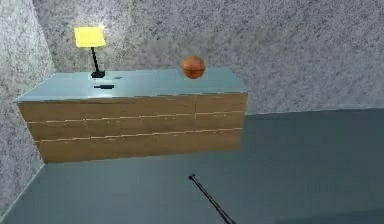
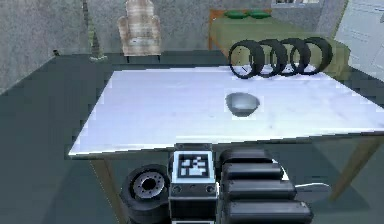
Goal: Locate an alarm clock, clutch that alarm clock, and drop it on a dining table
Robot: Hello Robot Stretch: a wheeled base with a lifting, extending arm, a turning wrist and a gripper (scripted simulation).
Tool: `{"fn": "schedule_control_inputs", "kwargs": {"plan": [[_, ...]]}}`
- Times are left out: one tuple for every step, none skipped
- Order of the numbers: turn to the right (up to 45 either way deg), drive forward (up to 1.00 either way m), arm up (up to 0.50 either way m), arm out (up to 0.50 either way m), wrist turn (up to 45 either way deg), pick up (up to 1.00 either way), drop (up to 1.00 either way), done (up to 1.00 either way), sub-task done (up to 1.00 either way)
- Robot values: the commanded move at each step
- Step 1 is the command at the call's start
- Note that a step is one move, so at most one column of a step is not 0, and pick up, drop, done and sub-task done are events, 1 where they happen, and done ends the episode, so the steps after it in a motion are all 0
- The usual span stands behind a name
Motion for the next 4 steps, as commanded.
{"fn": "schedule_control_inputs", "kwargs": {"plan": [[24.0, 0.00, 0.00, 0.00, 0.0, 0.00, 0.00, 0.00, 0.00], [0.0, 0.05, 0.00, 0.00, 0.0, 0.00, 0.00, 0.00, 0.00], [45.0, 0.00, 0.00, 0.00, 0.0, 0.00, 0.00, 0.00, 0.00], [3.0, 0.00, 0.00, 0.00, 0.0, 0.00, 0.00, 0.00, 0.00]]}}
